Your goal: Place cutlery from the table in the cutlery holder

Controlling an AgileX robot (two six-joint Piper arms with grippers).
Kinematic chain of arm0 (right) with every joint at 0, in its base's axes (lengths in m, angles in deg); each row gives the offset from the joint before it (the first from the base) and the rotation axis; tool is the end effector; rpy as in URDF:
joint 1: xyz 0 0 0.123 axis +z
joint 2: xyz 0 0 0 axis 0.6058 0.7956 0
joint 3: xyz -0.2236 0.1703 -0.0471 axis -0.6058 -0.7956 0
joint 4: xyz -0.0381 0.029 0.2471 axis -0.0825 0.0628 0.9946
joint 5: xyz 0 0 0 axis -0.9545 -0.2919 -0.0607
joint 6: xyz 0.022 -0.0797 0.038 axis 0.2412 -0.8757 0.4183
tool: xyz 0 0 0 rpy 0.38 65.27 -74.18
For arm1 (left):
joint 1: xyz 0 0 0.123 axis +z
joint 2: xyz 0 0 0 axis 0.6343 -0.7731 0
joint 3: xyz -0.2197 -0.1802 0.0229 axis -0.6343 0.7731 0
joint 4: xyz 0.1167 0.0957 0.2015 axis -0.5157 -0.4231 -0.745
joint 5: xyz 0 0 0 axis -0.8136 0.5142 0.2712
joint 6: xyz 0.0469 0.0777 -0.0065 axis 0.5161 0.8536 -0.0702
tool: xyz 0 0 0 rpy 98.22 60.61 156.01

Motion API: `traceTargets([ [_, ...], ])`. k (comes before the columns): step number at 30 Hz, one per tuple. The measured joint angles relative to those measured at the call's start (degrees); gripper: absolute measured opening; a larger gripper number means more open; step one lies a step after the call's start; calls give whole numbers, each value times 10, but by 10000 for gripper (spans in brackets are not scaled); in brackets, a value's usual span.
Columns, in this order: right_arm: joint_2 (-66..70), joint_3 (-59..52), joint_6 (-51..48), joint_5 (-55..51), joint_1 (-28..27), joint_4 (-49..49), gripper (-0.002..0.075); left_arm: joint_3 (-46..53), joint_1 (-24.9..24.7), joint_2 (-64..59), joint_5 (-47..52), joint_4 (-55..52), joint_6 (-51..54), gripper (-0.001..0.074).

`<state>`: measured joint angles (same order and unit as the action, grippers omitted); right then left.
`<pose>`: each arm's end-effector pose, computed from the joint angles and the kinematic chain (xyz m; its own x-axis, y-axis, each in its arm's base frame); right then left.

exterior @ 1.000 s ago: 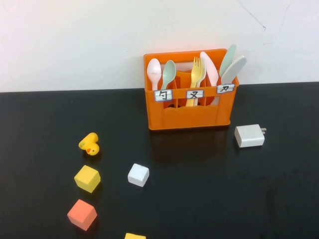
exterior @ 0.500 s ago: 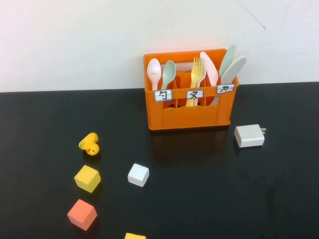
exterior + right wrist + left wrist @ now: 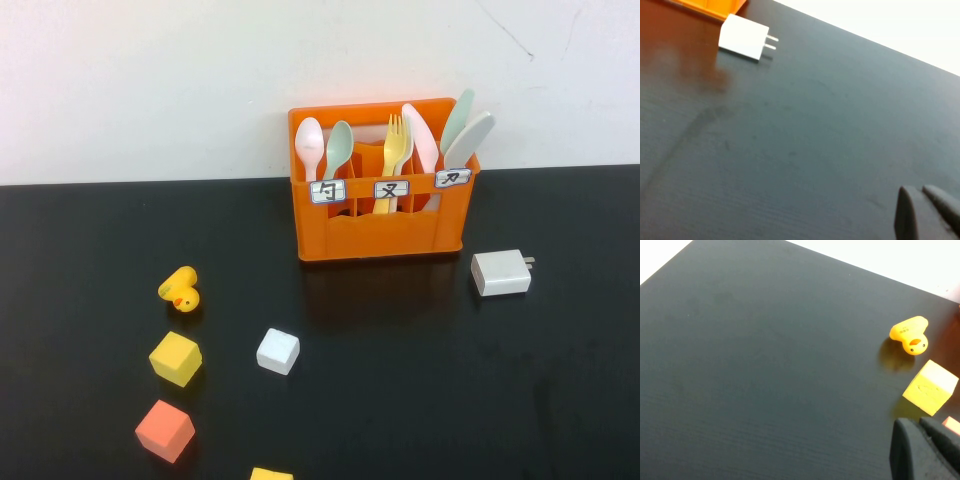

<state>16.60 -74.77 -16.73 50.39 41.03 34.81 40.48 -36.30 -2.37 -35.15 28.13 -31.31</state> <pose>0.0531 0.0030 0.1764 -0.2201 -0.3796 -0.8986 -0.1499 0.9234 -0.3533 0.0528 0.0006 0.1800 -0.2192 -0.3843 -0.8968 -0.1200 0.9228 -0.3661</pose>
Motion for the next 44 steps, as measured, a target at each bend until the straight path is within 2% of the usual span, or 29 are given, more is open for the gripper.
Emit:
traceTargets([
  [9, 0, 1, 14, -4, -3, 0, -2, 0, 0, 0, 0, 0, 0, -1],
  [17, 0, 1, 131, -4, -3, 0, -2, 0, 0, 0, 0, 0, 0, -1],
  [21, 0, 1, 157, -4, -3, 0, -2, 0, 0, 0, 0, 0, 0, -1],
  [44, 0, 1, 160, -4, -18, 1, -2, 0, 0, 0, 0, 0, 0, -1],
])
